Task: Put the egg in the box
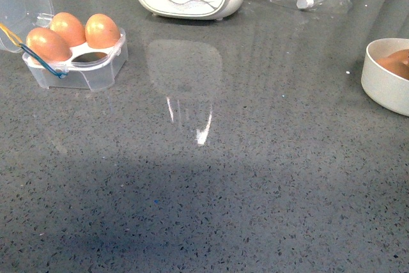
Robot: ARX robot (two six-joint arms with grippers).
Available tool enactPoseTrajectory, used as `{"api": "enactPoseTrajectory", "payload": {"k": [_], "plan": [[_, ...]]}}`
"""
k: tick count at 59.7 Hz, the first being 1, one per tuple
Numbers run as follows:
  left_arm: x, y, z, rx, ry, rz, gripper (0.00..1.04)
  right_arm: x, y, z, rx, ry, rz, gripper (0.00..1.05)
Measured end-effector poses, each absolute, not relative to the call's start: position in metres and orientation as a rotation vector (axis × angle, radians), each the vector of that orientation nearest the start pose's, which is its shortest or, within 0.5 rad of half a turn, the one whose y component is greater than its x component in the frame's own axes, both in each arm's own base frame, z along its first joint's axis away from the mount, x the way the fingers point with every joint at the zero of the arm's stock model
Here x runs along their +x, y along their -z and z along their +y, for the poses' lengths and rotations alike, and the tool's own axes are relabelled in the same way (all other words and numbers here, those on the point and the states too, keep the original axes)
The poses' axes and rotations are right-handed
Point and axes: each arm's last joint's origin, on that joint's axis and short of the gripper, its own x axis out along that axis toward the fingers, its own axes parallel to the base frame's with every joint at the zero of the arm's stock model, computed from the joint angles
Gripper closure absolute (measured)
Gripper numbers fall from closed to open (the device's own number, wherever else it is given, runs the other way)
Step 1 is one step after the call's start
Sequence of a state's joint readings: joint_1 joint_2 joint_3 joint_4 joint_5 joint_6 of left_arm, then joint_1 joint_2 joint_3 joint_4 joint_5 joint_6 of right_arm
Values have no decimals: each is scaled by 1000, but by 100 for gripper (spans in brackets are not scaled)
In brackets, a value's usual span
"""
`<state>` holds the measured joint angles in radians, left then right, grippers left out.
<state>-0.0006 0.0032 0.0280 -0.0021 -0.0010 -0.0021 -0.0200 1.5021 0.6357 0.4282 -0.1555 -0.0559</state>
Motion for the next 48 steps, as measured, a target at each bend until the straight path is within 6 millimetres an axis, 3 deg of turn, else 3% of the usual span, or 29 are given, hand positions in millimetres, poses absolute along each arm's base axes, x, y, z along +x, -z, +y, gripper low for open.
{"api": "enactPoseTrajectory", "payload": {"k": [3,15,32,39,44,48], "plan": [[96,-173,0,-2,0,-23,7,292,-180,-1,-20,-150,429,57],[96,-173,0,-2,0,-23,7,283,-191,2,-30,-172,405,58],[96,-173,0,-2,0,-23,7,279,-235,21,-51,-240,240,58],[96,-173,0,-2,0,-23,7,284,-255,43,-54,-357,137,58],[96,-173,0,-2,0,-23,7,287,-266,75,-41,-549,90,58],[96,-173,0,-2,0,-23,7,287,-263,98,-40,-697,100,58]]}}
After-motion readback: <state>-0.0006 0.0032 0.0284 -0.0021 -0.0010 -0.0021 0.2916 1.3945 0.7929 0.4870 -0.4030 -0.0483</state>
